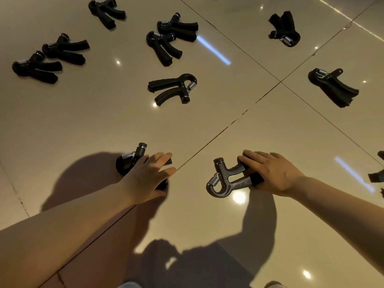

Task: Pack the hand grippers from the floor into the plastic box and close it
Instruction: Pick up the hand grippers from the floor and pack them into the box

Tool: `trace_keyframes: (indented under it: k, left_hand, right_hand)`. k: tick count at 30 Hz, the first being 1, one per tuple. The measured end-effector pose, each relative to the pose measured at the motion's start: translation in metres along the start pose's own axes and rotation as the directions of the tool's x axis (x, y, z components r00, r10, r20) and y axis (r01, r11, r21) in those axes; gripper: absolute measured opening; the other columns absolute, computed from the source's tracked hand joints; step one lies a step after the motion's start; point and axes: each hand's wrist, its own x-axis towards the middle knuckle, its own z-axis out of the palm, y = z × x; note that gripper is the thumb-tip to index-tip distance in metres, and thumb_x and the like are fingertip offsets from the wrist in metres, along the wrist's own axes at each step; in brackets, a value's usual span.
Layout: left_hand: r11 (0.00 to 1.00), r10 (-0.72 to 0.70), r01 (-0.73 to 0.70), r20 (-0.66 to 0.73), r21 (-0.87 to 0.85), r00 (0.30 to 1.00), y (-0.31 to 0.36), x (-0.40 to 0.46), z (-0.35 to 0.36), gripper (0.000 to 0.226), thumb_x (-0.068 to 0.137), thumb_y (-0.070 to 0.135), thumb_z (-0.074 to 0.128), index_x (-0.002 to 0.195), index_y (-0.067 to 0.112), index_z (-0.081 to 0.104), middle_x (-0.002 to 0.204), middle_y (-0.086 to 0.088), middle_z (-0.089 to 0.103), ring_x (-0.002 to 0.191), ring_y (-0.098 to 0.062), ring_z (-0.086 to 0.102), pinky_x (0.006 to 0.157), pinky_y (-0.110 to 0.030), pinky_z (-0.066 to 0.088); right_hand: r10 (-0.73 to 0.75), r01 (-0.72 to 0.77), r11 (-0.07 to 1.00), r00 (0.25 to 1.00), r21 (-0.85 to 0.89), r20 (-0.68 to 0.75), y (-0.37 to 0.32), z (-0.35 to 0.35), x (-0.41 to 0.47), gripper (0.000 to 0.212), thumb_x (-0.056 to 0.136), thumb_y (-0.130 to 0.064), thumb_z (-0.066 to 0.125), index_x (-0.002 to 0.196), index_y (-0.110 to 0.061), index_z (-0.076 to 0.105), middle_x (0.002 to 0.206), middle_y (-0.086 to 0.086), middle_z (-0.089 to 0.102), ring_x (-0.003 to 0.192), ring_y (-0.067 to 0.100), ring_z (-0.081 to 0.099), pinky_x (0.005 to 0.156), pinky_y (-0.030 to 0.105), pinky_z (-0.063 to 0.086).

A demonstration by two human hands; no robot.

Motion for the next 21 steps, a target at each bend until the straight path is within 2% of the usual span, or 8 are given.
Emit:
trace_keyframes:
  k: [5,7,9,12,16,21]
  left_hand:
    - [1.000,0.008,-0.008,-0.082,0.004,0.997,0.003,0.000,0.001,0.073,0.047,0.038,0.089,0.110,0.017,0.060,0.131,-0.023,0.050,0.108,-0.039,0.057,0.086,-0.052,0.048]
    - [1.000,-0.024,0.023,-0.103,-0.009,0.994,0.005,0.003,-0.002,0.068,0.043,0.038,0.086,0.104,0.020,0.063,0.122,-0.018,0.054,0.095,-0.035,0.061,0.086,-0.048,0.046]
    - [0.997,-0.048,0.038,-0.138,-0.073,0.989,0.006,0.007,-0.008,0.061,0.045,0.038,0.079,0.102,0.024,0.063,0.113,-0.012,0.054,0.085,-0.030,0.061,0.083,-0.043,0.044]
    - [0.968,-0.067,0.003,-0.245,-0.252,0.967,0.015,0.011,-0.024,0.055,0.057,0.042,0.072,0.107,0.020,0.063,0.114,-0.010,0.049,0.087,-0.027,0.057,0.079,-0.042,0.048]
    - [0.891,-0.146,-0.079,-0.449,-0.446,0.882,0.039,0.008,-0.053,0.063,0.060,0.049,0.074,0.110,0.013,0.063,0.120,-0.010,0.040,0.092,-0.025,0.054,0.079,-0.041,0.053]
    - [0.857,-0.212,-0.084,-0.497,-0.508,0.841,0.058,0.003,-0.054,0.062,0.056,0.052,0.073,0.105,0.015,0.064,0.121,-0.003,0.031,0.090,-0.022,0.052,0.086,-0.039,0.051]
  right_hand:
    - [-0.016,0.015,1.000,1.000,-0.007,-0.015,-0.001,0.008,-0.014,0.079,0.063,-0.054,0.073,0.130,-0.020,0.050,0.134,0.007,0.052,0.114,0.032,0.056,0.086,0.044,0.048]
    - [-0.022,0.022,1.000,1.000,-0.009,-0.009,-0.004,0.005,-0.017,0.073,0.065,-0.059,0.065,0.126,-0.021,0.051,0.131,0.004,0.051,0.114,0.028,0.054,0.090,0.041,0.044]
    - [-0.042,0.042,0.999,0.998,0.004,-0.038,-0.004,-0.002,-0.022,0.072,0.064,-0.064,0.056,0.119,-0.017,0.056,0.118,0.005,0.058,0.101,0.027,0.061,0.086,0.040,0.047]
    - [-0.081,0.091,0.994,0.984,0.063,-0.159,-0.002,-0.022,-0.033,0.071,0.070,-0.067,0.048,0.112,-0.012,0.059,0.097,0.006,0.064,0.081,0.025,0.063,0.082,0.040,0.051]
    - [0.011,0.068,0.968,0.949,0.240,-0.315,-0.017,-0.044,-0.044,0.059,0.078,-0.067,0.047,0.117,-0.024,0.057,0.100,0.002,0.056,0.083,0.020,0.054,0.073,0.030,0.046]
    - [0.177,-0.015,0.923,0.902,0.384,-0.393,-0.039,-0.038,-0.036,0.057,0.087,-0.065,0.034,0.119,-0.025,0.058,0.113,0.002,0.053,0.101,0.021,0.049,0.084,0.027,0.038]
